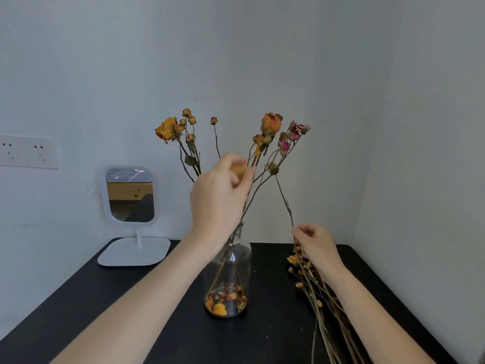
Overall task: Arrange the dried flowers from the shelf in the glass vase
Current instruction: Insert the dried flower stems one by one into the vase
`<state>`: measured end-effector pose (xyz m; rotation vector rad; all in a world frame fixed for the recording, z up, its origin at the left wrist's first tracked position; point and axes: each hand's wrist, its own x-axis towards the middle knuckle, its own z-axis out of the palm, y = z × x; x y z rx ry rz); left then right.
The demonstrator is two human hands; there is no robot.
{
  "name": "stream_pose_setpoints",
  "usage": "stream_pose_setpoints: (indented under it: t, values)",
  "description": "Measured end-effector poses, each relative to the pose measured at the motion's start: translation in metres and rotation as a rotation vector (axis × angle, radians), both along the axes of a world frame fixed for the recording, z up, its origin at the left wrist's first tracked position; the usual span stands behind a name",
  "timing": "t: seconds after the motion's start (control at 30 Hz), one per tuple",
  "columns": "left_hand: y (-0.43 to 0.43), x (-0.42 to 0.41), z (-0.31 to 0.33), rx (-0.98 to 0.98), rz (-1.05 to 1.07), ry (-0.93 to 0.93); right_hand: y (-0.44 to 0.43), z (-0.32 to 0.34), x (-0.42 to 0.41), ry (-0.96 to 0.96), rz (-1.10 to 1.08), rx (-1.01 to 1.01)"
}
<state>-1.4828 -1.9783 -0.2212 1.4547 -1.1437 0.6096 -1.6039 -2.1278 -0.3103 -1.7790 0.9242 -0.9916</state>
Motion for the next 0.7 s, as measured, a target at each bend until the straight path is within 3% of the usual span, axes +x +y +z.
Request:
stream_pose_setpoints:
  t: [0.23,0.5,0.7]
  values:
    - [0.008,0.013,-0.121,0.207,0.137,0.375,0.000,0.014,-0.002,-0.112,0.013,0.011]
    - [-0.041,0.026,-0.112,0.407,0.294,0.392,-0.005,0.044,0.004,-0.379,0.011,-0.002]
    - [-0.041,0.045,-0.112,0.401,0.204,0.450,-0.009,0.059,0.005,-0.453,0.000,-0.023]
